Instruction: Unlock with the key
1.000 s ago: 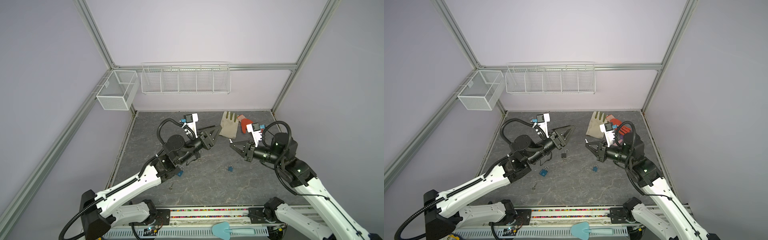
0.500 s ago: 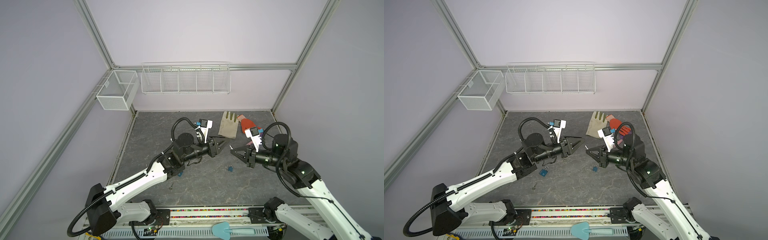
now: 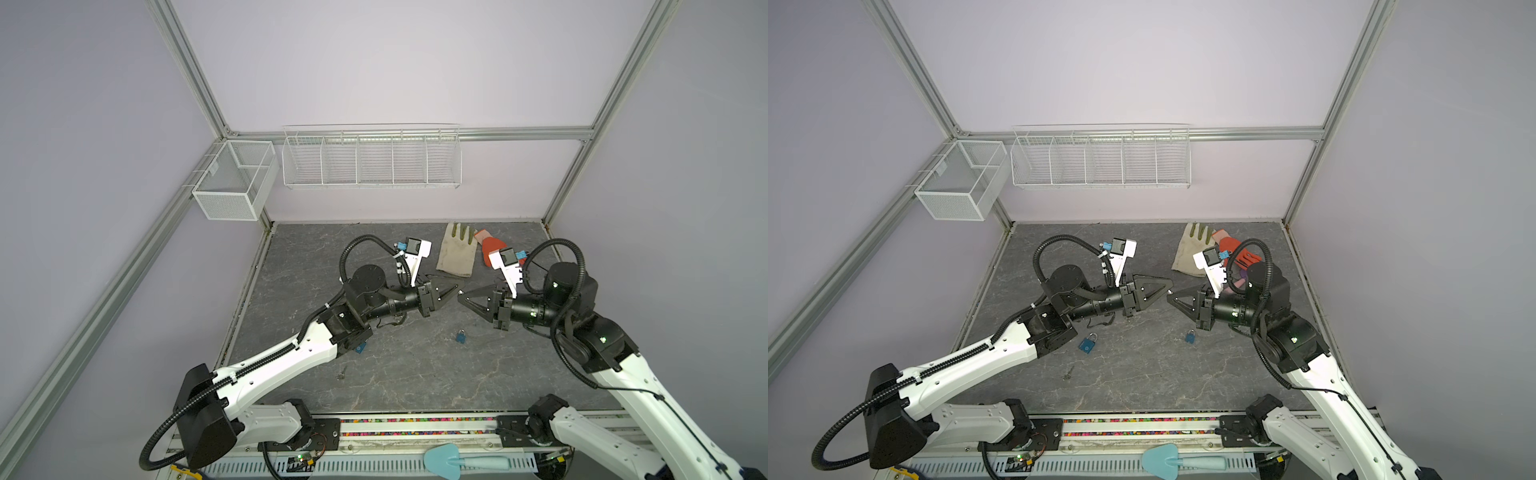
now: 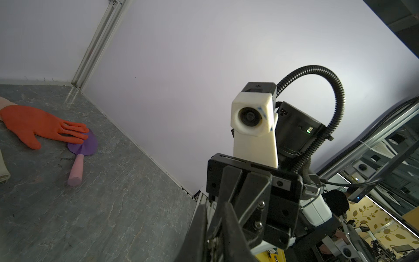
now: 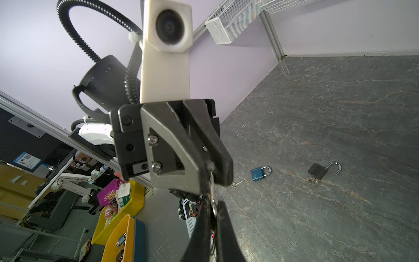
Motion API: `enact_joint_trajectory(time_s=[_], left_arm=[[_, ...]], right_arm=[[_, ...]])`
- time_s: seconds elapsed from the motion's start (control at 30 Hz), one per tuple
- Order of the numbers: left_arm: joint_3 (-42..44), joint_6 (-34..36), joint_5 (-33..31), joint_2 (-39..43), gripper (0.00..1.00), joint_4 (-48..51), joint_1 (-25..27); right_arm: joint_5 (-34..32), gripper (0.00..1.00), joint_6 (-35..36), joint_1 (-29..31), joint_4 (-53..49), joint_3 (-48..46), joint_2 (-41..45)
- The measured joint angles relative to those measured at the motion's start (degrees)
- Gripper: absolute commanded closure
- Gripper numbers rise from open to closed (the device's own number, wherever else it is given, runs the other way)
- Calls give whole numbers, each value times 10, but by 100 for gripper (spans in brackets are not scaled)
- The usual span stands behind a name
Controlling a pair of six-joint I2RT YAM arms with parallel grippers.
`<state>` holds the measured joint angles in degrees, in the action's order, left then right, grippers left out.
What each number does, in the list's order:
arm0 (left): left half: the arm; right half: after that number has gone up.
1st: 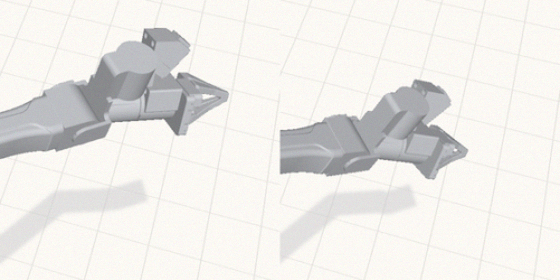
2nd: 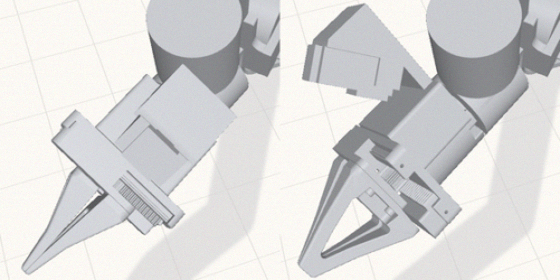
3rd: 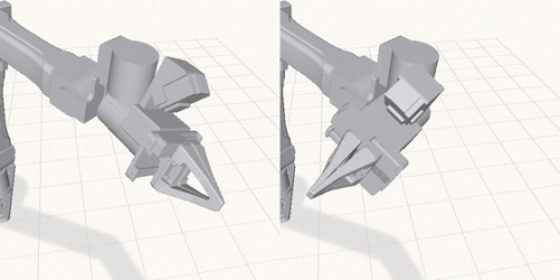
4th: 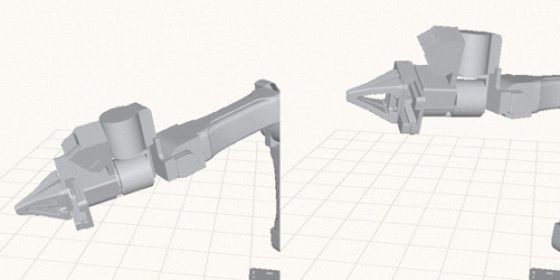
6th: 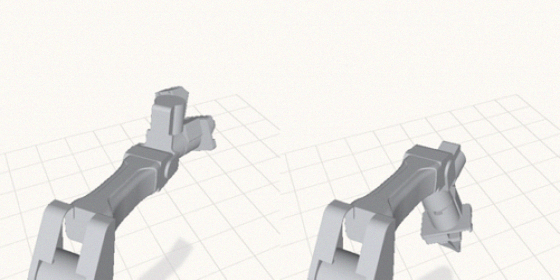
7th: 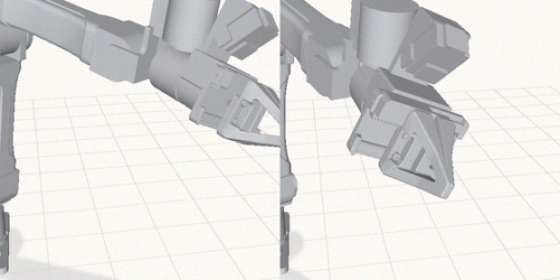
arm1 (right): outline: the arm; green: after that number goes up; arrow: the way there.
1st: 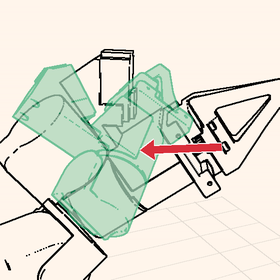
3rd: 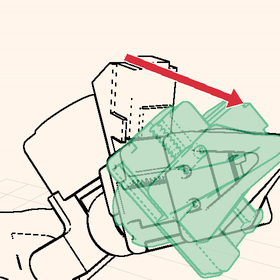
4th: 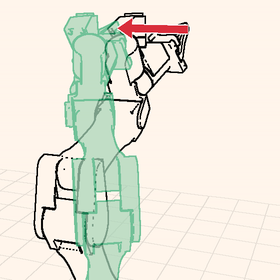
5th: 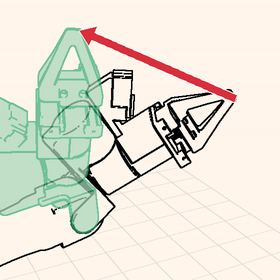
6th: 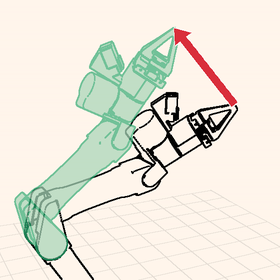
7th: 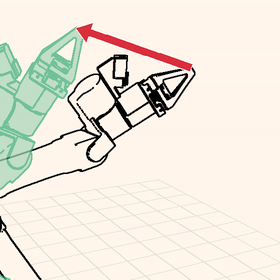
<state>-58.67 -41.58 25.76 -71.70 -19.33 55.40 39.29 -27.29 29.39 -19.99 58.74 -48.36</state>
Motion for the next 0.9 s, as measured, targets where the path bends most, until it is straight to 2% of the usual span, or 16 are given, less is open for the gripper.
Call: enact_joint_trajectory(time_s=[0.13, 0.2, 0.4, 0.43, 0.53, 0.73, 0.9], left_arm=[[0, -2, 1, 0, 94, 2, -2], [0, -3, 0, 0, 100, 3, -3], [0, -3, 1, 0, 100, 3, -6], [0, -4, 0, 0, 100, 3, -6], [0, -4, -5, 0, 100, 0, -6], [9, -15, -35, 4, 100, -28, -9], [10, -30, -48, 4, 100, -51, -9]], right_arm=[[3, 94, -4, 0, 7, 0, -2], [4, 94, -6, -1, 9, 0, -3], [6, 94, -9, -2, 11, 0, -5], [6, 92, -10, -3, 12, 0, -6], [6, 74, -20, -3, 16, 0, -7], [9, 68, -38, -5, 43, -3, -7], [13, 67, -71, -5, 92, -21, -5]])
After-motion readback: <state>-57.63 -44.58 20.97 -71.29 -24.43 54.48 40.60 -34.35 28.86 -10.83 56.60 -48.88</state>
